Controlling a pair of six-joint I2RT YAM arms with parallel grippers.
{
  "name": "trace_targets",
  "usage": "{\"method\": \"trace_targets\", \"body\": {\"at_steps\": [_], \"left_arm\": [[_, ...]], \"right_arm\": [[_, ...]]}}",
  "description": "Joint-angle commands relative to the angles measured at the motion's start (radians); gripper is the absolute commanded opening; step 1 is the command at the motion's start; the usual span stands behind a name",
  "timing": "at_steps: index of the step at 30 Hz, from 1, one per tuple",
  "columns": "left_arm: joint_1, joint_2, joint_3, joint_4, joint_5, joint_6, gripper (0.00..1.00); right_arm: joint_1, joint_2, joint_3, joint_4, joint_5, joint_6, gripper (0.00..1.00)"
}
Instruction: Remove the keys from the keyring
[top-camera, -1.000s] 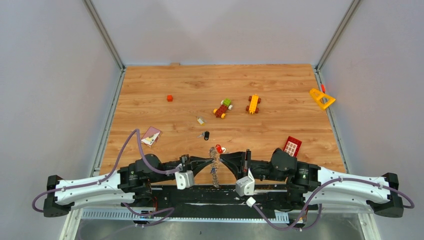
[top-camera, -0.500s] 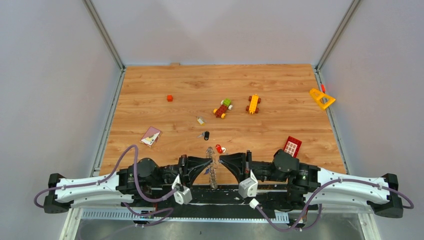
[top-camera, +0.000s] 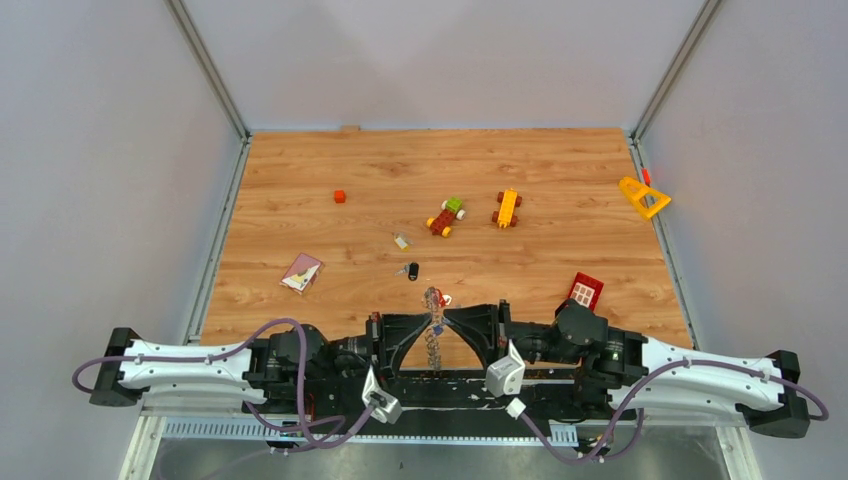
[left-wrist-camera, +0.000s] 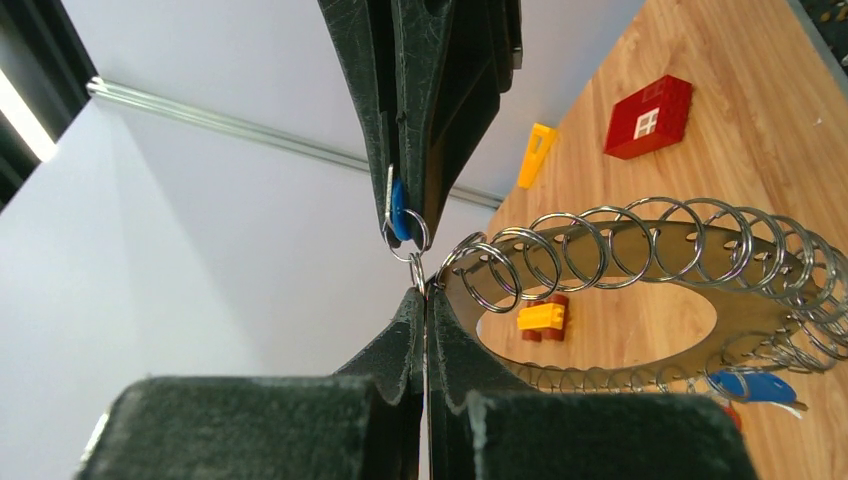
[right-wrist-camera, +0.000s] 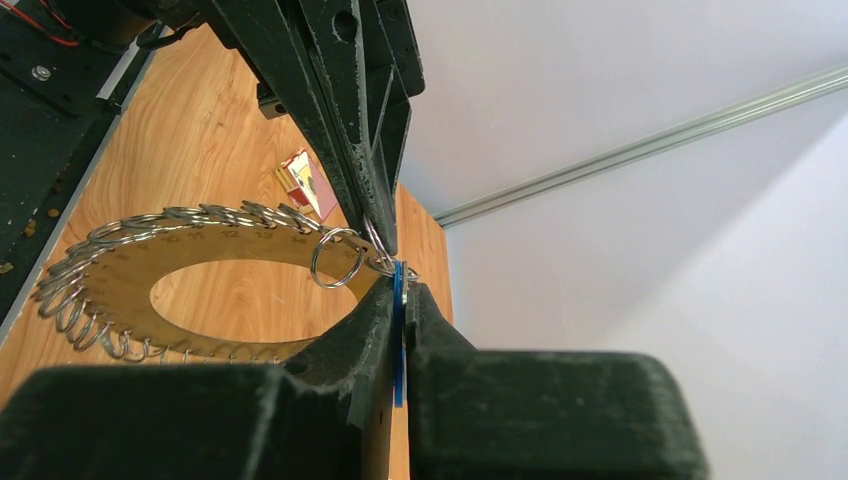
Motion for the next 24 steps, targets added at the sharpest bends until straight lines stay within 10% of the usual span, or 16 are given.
{"method": "trace_targets", "body": {"at_steps": [1, 24], "left_arm": [[-0.008, -0.003, 0.001, 0.021, -0.047, 0.071, 0.0], [-0.009, -0.195, -0.079, 0.095, 0.077, -0.113, 0.0]], "right_arm": [[-0.005, -0.043, 0.016, 0.067, -0.013, -0.011, 0.0], [-0.004, 0.006, 0.016, 0.184, -0.143, 0.033, 0.0]]}}
